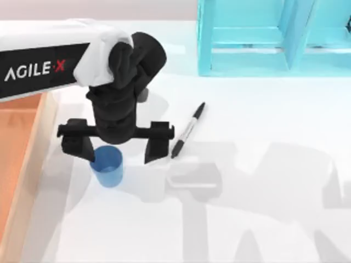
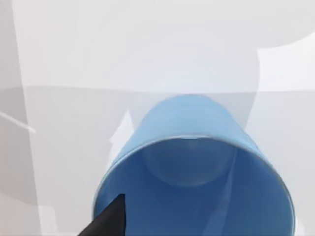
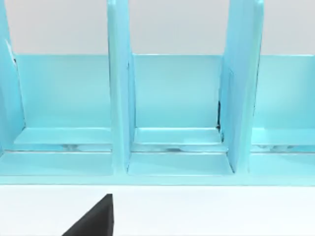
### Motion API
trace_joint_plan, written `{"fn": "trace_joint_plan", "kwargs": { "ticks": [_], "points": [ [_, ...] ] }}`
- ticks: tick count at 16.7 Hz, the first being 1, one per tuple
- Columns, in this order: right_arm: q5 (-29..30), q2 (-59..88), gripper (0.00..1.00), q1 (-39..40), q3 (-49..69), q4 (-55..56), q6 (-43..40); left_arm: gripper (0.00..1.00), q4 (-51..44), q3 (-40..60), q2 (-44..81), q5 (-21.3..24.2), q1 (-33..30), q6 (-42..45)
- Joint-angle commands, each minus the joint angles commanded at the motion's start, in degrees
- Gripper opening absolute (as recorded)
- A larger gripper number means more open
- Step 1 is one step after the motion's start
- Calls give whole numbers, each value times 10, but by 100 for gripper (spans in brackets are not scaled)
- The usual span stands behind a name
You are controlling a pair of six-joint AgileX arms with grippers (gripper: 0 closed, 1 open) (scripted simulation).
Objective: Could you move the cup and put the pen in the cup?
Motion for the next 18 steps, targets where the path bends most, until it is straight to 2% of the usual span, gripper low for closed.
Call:
{"fn": "trace_joint_plan", "kwargs": {
  "ticks": [7, 18],
  "points": [
    [0, 0, 100, 0, 0, 0, 0, 100, -22, 22, -1, 0, -1, -1],
    [0, 0, 100, 0, 0, 0, 0, 100, -320, 309, -10, 0, -5, -3]
  ]
}}
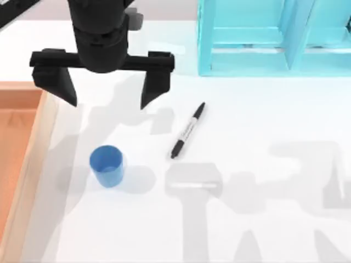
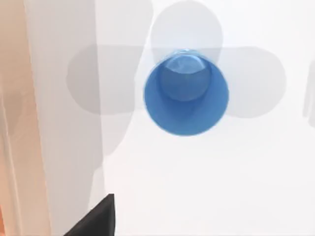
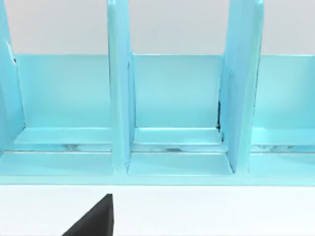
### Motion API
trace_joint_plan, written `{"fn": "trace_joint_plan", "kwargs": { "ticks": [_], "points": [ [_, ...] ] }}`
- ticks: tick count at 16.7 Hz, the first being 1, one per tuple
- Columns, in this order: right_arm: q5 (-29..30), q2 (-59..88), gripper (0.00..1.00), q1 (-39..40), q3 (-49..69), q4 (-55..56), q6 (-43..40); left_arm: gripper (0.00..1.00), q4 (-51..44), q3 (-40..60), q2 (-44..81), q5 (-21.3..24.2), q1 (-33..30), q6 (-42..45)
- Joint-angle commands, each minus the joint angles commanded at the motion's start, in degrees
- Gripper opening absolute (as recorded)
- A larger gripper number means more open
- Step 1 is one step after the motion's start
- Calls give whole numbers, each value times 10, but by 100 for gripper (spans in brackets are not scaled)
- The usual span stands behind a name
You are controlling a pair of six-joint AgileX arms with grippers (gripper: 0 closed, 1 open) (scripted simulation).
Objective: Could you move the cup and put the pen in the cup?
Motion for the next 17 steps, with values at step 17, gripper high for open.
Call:
{"fn": "trace_joint_plan", "kwargs": {
  "ticks": [17],
  "points": [
    [0, 0, 100, 0, 0, 0, 0, 100, 60, 209, 273, -57, -82, 127]
  ]
}}
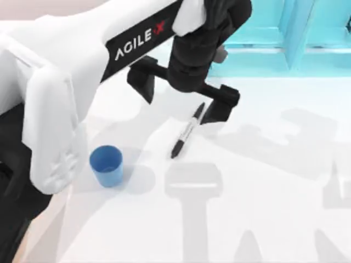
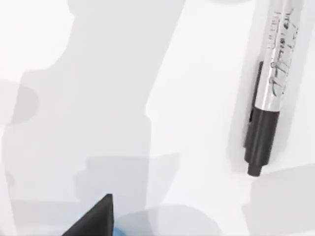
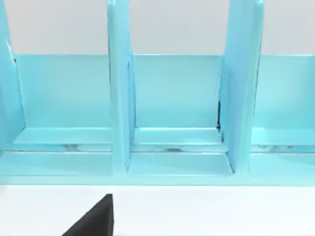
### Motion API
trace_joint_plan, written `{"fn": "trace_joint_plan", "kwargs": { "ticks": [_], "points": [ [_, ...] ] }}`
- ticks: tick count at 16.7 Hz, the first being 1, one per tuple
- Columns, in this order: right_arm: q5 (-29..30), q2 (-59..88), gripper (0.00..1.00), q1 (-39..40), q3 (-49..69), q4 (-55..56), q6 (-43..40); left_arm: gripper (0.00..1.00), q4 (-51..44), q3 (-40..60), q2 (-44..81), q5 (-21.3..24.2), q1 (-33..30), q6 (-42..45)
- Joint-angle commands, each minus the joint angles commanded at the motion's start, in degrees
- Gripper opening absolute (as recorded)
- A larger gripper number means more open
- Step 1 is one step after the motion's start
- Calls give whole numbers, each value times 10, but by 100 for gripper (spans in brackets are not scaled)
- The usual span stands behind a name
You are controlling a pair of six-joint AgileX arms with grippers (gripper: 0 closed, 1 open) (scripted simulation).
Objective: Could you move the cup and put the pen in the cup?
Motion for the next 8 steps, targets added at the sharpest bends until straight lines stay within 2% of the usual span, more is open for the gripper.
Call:
{"fn": "trace_joint_plan", "kwargs": {
  "ticks": [3, 8],
  "points": [
    [0, 0, 100, 0, 0, 0, 0, 100, 23, 43, 54, -15, -20, 33],
    [0, 0, 100, 0, 0, 0, 0, 100, 26, 46, 60, -15, -19, 36]
  ]
}}
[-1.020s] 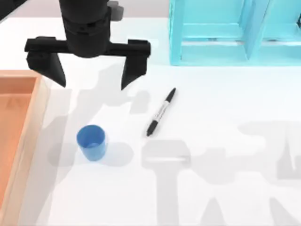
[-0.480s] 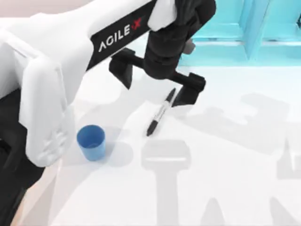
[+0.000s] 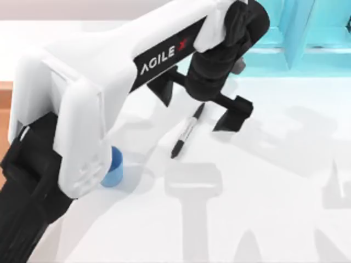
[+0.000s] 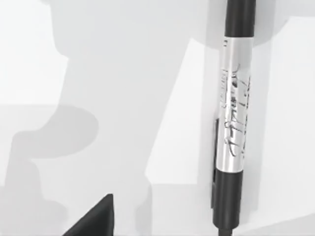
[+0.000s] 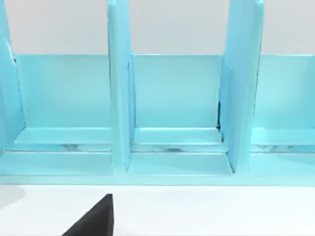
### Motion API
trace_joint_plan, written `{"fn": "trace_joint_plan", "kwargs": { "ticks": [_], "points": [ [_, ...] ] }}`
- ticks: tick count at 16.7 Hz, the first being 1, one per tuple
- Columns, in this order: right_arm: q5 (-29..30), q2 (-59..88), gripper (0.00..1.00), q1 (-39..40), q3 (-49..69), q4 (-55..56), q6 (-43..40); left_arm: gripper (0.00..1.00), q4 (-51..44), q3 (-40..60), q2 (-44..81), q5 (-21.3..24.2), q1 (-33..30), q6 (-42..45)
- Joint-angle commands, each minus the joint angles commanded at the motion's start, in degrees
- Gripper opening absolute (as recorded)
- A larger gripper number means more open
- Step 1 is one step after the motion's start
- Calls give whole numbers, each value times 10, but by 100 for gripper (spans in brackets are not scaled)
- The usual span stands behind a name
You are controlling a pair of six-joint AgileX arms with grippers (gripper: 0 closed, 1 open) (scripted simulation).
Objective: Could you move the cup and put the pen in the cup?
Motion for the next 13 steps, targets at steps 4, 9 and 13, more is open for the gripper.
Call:
{"fn": "trace_joint_plan", "kwargs": {
  "ticks": [4, 9, 13],
  "points": [
    [0, 0, 100, 0, 0, 0, 0, 100, 35, -26, 4, -1, 3, 6],
    [0, 0, 100, 0, 0, 0, 0, 100, 136, -104, 24, 0, 15, 20],
    [0, 0, 100, 0, 0, 0, 0, 100, 194, -149, 36, 0, 23, 28]
  ]
}}
